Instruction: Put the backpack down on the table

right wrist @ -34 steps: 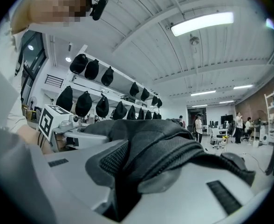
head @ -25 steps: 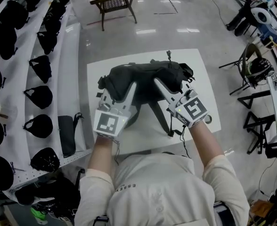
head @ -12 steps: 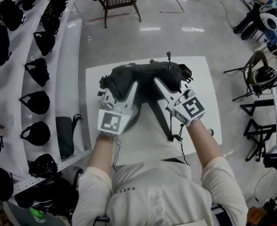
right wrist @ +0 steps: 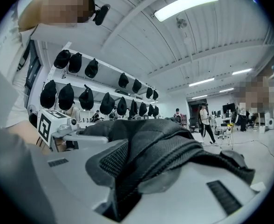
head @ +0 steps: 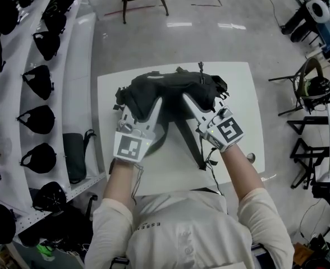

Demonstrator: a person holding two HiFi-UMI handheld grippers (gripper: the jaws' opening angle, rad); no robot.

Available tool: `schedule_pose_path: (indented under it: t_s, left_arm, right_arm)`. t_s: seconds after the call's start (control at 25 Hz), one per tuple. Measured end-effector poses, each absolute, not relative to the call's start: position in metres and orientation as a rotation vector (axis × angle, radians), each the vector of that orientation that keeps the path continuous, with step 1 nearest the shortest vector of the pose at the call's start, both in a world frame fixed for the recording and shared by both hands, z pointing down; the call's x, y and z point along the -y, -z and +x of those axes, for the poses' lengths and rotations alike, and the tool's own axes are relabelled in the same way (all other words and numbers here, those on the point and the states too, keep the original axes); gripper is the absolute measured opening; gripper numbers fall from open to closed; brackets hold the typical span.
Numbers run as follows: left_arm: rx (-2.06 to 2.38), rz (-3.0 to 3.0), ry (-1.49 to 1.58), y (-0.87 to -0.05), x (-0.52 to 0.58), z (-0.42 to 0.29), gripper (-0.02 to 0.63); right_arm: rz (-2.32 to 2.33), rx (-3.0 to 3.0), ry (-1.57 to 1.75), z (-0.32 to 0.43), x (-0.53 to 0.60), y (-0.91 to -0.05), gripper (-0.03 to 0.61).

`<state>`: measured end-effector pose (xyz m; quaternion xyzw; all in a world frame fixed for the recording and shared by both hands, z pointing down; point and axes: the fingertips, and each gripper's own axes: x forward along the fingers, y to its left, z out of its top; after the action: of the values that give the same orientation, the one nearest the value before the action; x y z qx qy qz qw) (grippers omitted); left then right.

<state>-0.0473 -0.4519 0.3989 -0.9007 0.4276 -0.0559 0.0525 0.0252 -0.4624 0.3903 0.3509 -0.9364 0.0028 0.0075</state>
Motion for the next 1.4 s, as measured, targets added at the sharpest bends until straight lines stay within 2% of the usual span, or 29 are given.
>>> schedule_pose_path:
  t_s: [1.4]
  left_arm:
    - [-1.376, -2.990, 0.132, -0.474, 0.323, -0.039, 0.074]
  right_arm:
    - [1.149, 2.840, -0.503, 0.055, 0.344, -0.471, 0.168]
